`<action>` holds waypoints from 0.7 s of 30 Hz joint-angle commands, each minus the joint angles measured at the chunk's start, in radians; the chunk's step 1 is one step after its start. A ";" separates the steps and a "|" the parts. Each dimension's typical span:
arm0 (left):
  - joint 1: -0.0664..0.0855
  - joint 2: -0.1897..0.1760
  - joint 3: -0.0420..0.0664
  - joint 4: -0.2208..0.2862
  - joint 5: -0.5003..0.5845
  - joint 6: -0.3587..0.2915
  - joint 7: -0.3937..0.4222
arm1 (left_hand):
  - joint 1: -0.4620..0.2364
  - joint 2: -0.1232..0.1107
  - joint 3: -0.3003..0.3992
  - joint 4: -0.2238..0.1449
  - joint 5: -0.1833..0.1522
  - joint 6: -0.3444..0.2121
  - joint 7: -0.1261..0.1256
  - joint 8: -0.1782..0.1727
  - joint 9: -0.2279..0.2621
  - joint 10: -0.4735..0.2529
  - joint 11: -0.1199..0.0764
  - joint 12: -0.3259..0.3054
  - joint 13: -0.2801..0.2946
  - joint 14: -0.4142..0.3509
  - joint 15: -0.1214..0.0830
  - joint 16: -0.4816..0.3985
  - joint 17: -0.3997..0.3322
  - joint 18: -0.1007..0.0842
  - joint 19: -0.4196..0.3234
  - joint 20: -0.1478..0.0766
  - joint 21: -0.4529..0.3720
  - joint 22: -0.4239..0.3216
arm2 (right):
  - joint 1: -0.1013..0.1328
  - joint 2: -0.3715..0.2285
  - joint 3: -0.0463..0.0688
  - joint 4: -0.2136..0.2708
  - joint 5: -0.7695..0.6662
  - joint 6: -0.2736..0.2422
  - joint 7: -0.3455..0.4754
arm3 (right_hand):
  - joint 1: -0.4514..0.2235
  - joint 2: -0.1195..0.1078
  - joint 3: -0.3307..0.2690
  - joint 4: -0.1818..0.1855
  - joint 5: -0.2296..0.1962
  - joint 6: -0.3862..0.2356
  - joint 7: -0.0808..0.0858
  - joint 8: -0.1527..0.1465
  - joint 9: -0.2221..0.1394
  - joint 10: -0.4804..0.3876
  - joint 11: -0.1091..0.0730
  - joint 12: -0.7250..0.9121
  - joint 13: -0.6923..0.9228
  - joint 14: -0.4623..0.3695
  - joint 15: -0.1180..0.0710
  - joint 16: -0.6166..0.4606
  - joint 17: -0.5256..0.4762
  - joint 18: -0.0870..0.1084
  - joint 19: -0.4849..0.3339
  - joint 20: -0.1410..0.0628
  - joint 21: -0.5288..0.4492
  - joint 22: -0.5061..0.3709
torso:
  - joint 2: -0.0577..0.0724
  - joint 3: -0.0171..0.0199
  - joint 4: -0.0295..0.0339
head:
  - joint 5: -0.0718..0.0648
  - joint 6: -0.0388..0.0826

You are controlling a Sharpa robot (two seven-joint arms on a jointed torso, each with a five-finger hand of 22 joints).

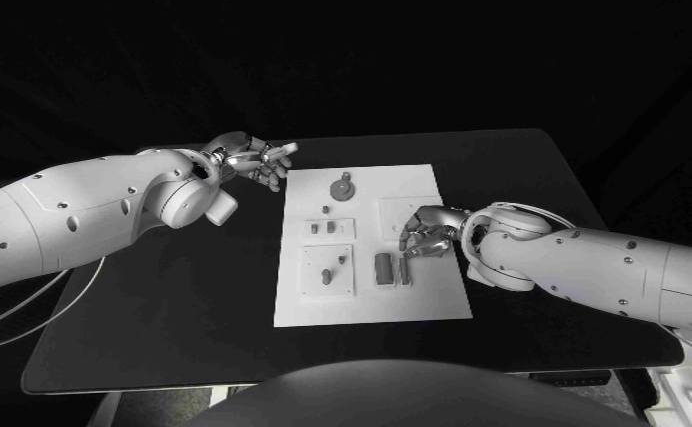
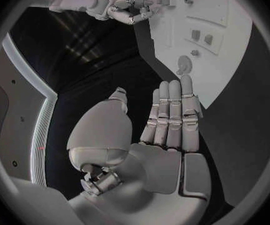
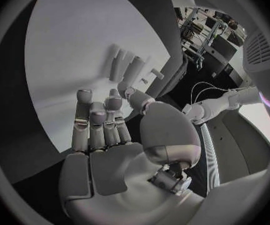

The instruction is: Assemble the parts on the task board

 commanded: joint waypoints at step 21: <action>0.001 0.001 0.001 0.003 -0.002 0.013 0.005 | -0.008 0.001 0.007 0.000 0.002 -0.009 0.003 0.006 -0.002 -0.002 -0.004 -0.005 0.000 -0.008 -0.002 0.004 -0.002 0.013 0.008 -0.002 -0.007 0.001 | -0.006 0.012 0.000 -0.013 -0.023 0.039 0.019 | -0.050 0.053 -0.009 0.013 0.012 0.030 -0.002 0.013 -0.008 0.003 -0.017 0.000 -0.004 -0.001 -0.012 0.003 0.003 0.006 -0.007 0.007 0.002 0.011 | 0.000 -0.0007 -0.0002 | -0.001 0.000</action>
